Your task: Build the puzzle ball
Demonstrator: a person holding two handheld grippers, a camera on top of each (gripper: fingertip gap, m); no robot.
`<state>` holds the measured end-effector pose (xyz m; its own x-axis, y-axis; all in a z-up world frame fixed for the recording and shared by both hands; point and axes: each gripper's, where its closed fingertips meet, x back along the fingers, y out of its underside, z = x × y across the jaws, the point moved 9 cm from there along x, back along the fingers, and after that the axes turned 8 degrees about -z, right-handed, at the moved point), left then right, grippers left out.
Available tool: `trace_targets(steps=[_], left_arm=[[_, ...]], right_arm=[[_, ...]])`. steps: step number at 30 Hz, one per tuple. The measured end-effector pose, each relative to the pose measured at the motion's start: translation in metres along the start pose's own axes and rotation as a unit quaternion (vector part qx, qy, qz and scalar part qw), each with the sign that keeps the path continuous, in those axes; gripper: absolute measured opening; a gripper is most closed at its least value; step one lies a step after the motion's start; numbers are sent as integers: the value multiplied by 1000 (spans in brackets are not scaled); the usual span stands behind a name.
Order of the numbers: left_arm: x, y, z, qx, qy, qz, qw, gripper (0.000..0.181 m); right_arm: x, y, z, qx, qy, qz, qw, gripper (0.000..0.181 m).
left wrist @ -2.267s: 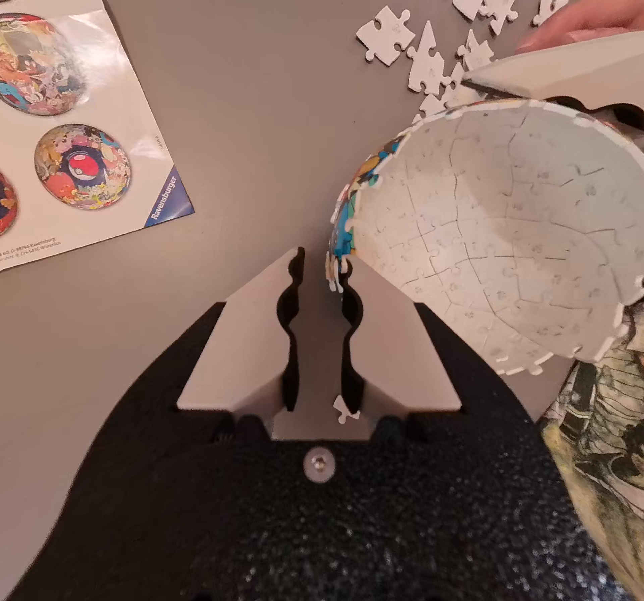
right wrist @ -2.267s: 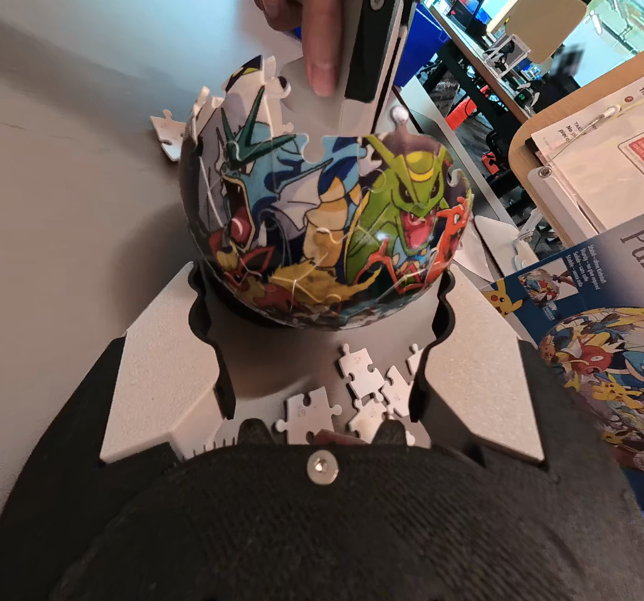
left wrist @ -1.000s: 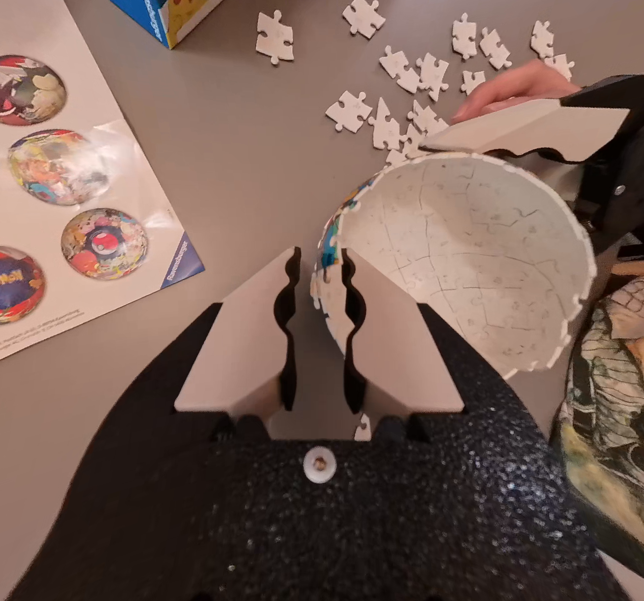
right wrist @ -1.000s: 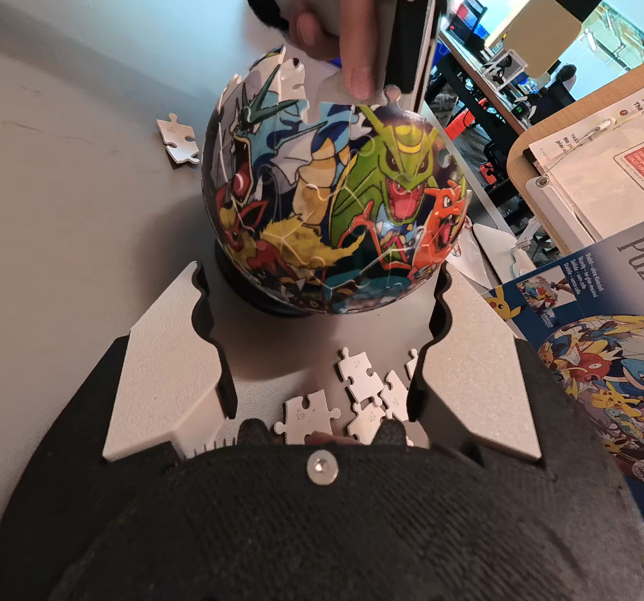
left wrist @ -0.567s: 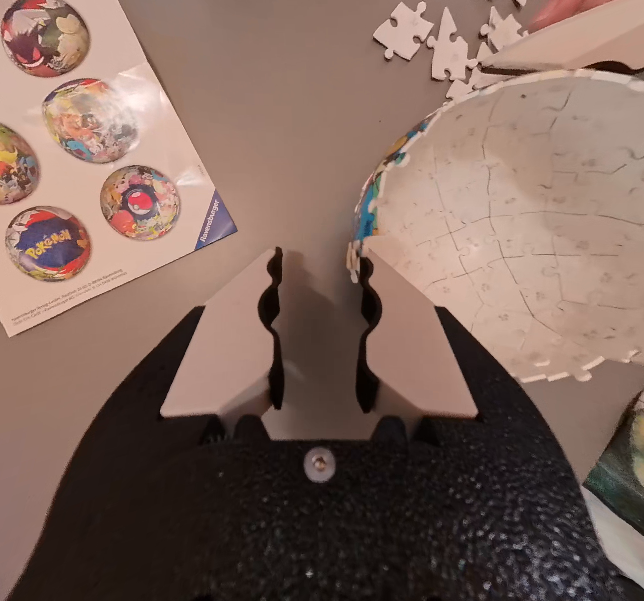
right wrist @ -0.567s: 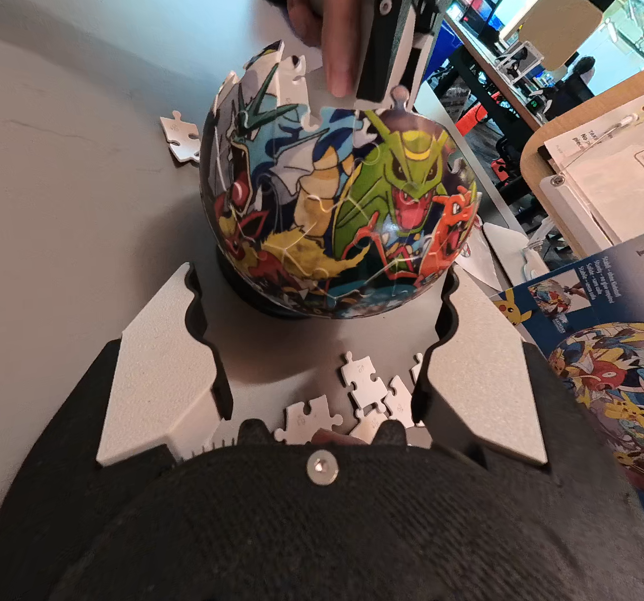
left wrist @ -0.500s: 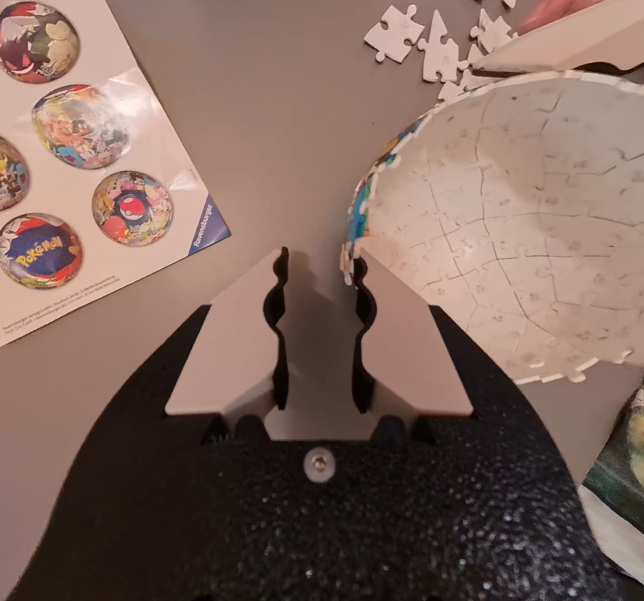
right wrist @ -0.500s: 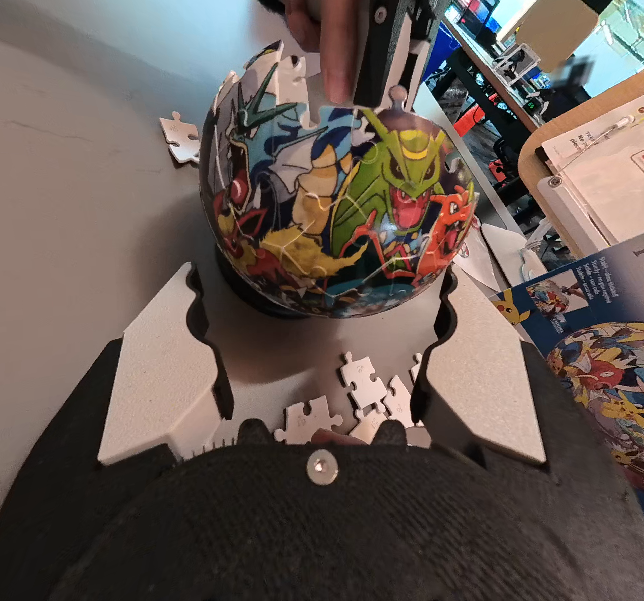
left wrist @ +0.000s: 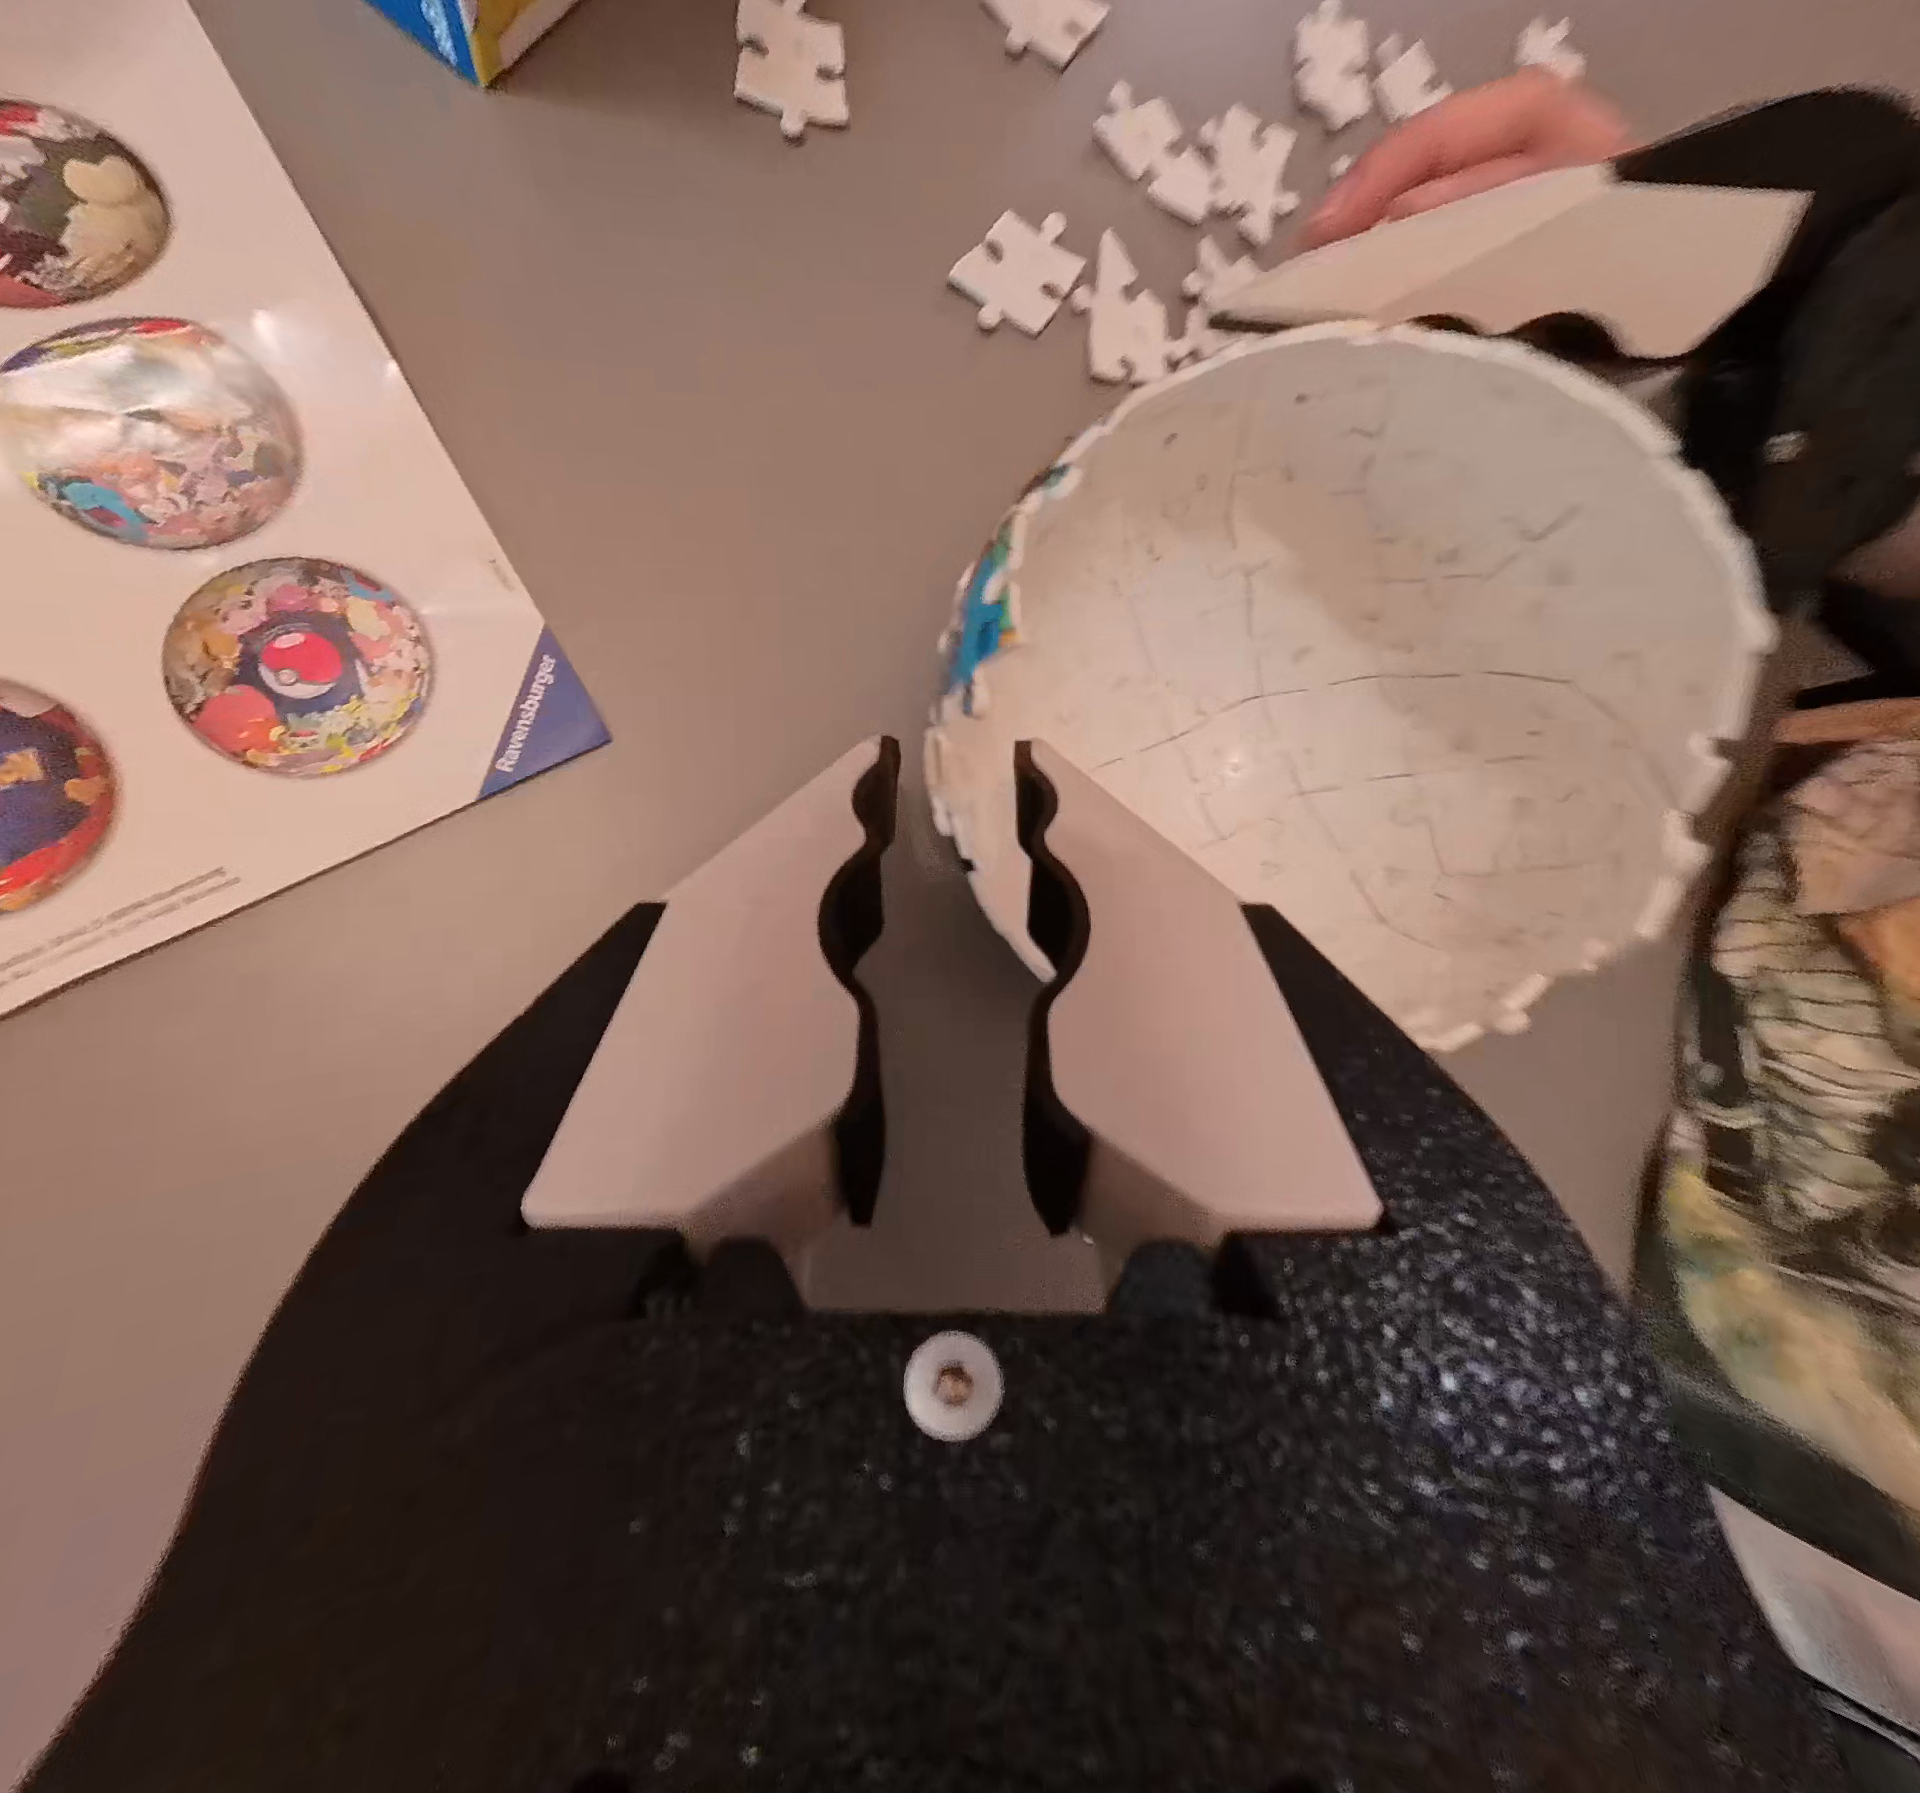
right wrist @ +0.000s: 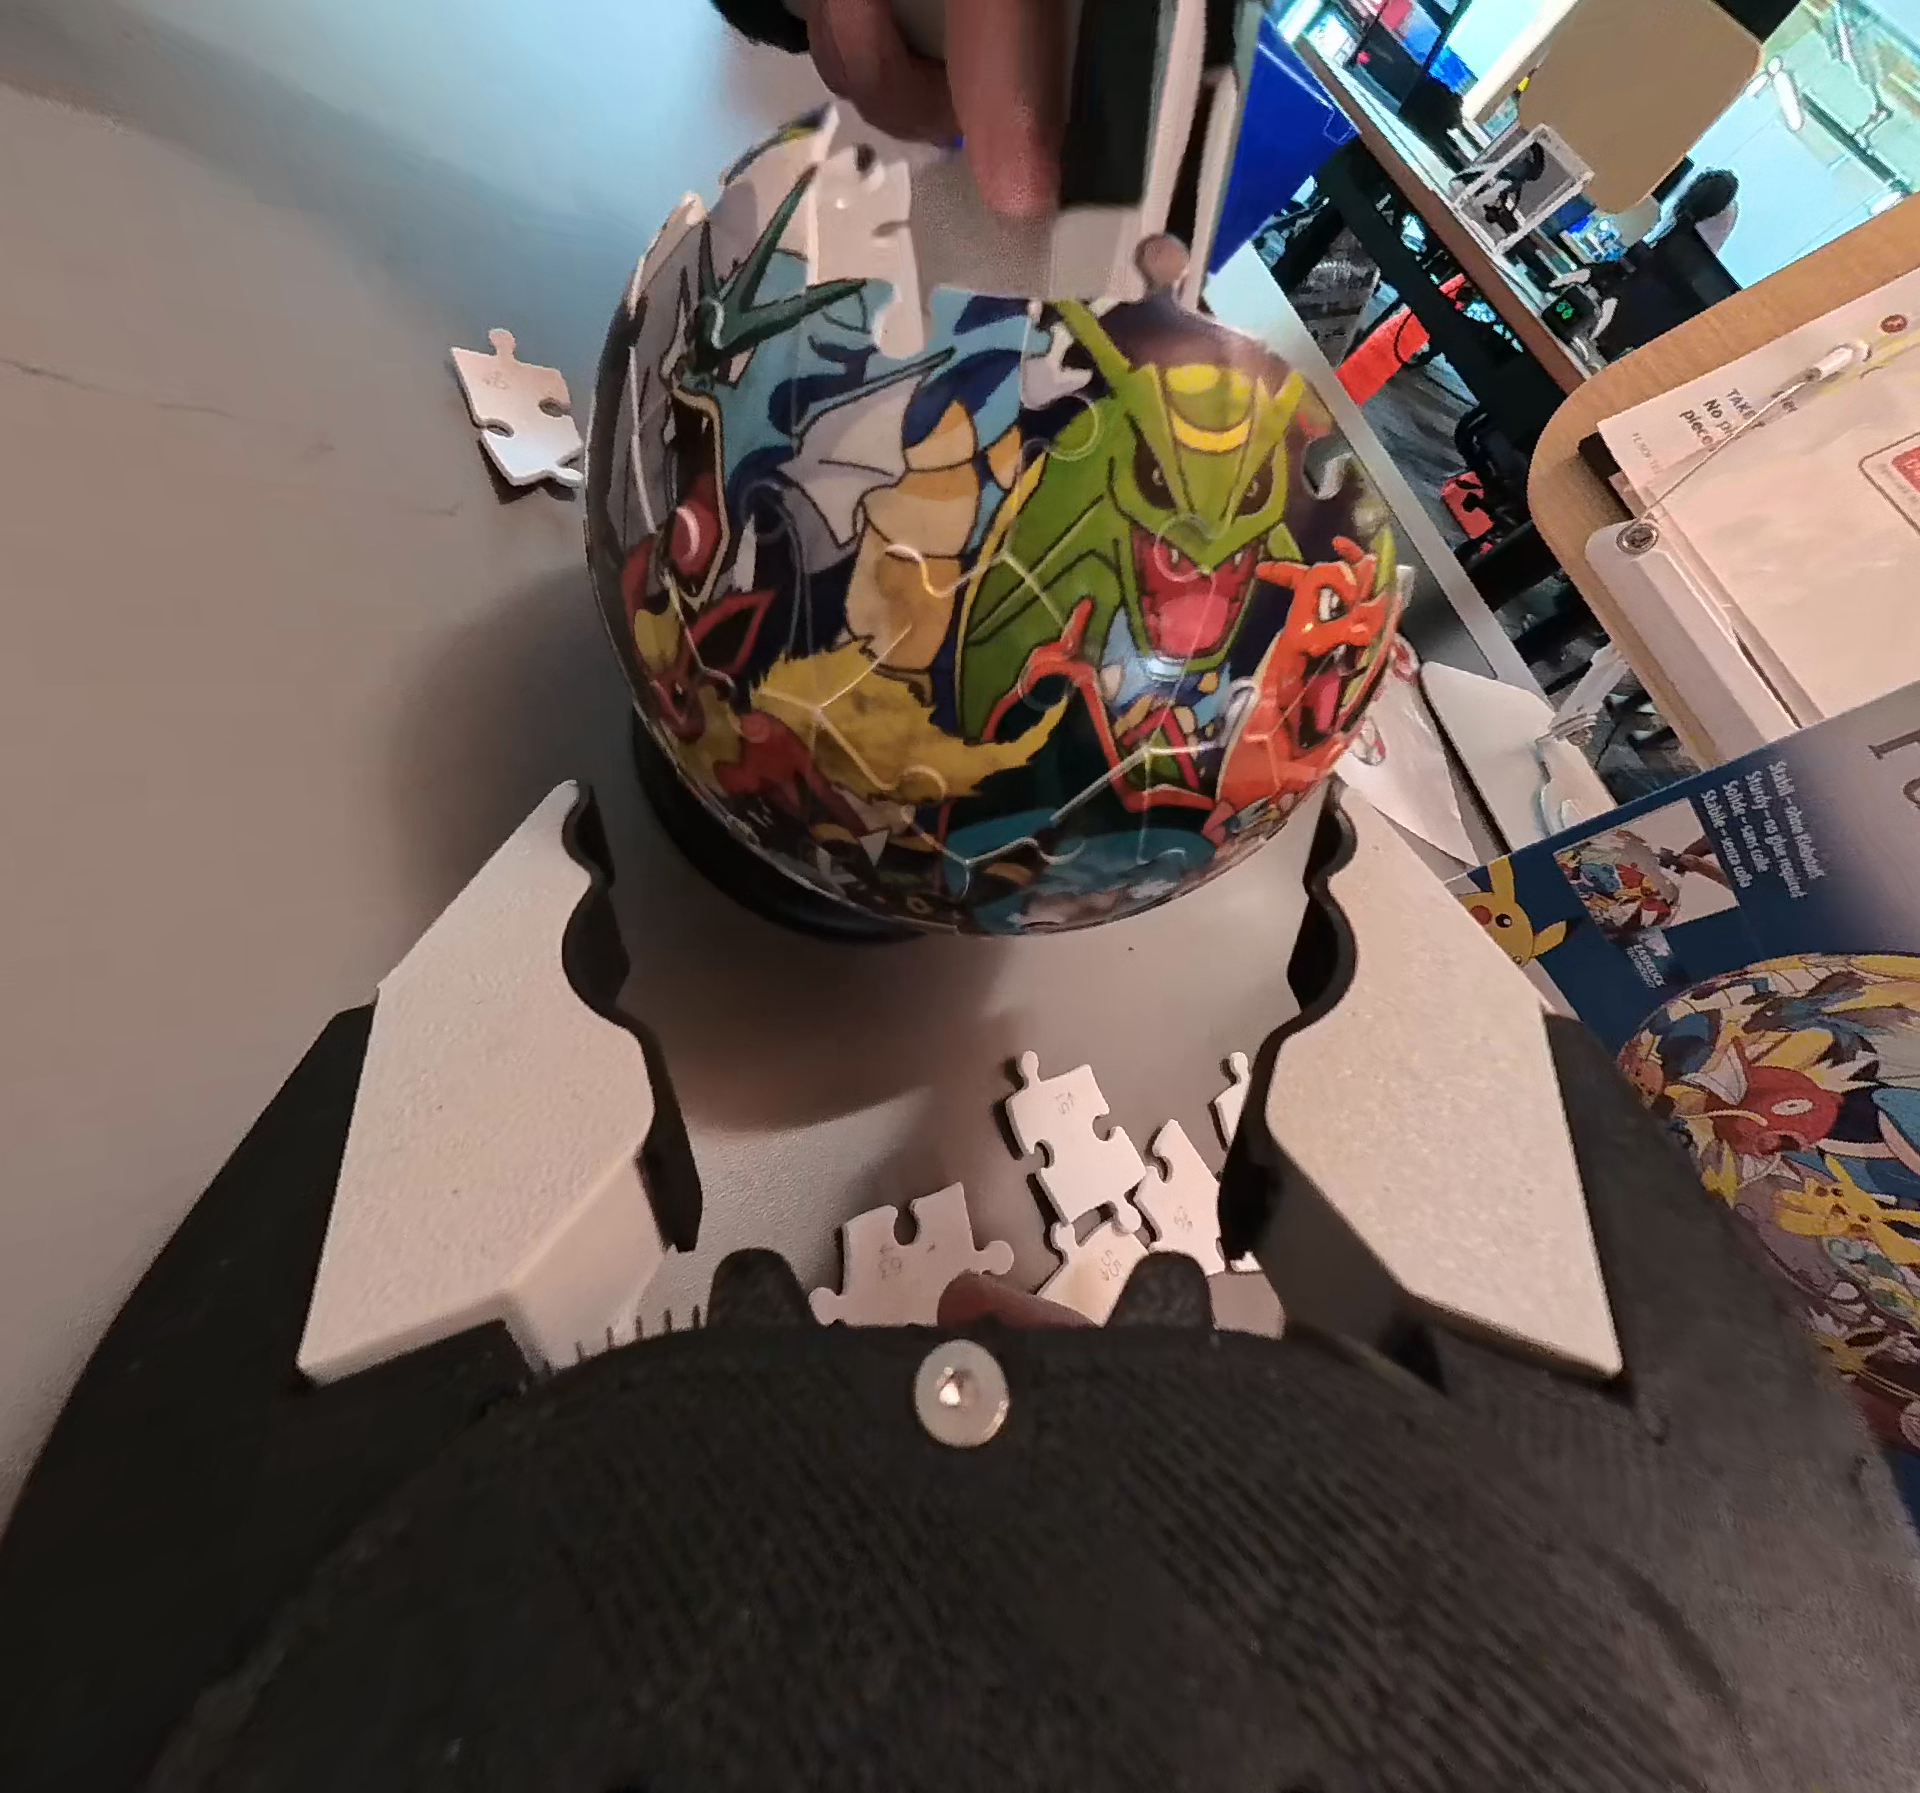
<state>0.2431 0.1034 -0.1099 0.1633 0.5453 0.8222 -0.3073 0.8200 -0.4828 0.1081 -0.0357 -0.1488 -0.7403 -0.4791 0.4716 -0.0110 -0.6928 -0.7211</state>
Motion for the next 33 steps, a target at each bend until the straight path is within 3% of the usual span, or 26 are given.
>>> trace_targets(steps=[1, 6, 9, 13, 17, 21, 23, 26, 30, 33], left_arm=[[6, 2, 2, 1, 13, 16, 1000, 22], [33, 38, 2, 10, 9, 73, 997, 47], [28, 62, 4, -10, 13, 98, 995, 60], [23, 70, 17, -77, -13, 106, 991, 86], [41, 67, 18, -93, -12, 174, 980, 85], [51, 87, 21, -98, -7, 152, 983, 86], [42, 98, 30, -121, -18, 117, 986, 87], [19, 101, 44, -147, -61, 73, 985, 86], [-7, 90, 57, -161, -102, 60, 980, 79], [-13, 83, 58, -142, -107, 89, 980, 71]], right_arm=[[0, 0, 1, -4, 2, 1, 1000, 131], [0, -2, 2, -21, -3, 8, 1000, 129], [-2, -4, 1, -18, -19, 9, 1000, 124], [-7, -3, 2, -16, -36, -2, 999, 123], [-11, -3, 1, -6, -48, -11, 999, 129], [-10, -2, 1, -3, -61, -9, 998, 130], [-8, 2, 5, 17, -77, -20, 997, 124], [-7, 7, 20, 9, -104, -24, 994, 129], [-16, -3, 20, 2, -165, 27, 986, 131], [-24, -3, 15, 56, -146, 8, 988, 133]])
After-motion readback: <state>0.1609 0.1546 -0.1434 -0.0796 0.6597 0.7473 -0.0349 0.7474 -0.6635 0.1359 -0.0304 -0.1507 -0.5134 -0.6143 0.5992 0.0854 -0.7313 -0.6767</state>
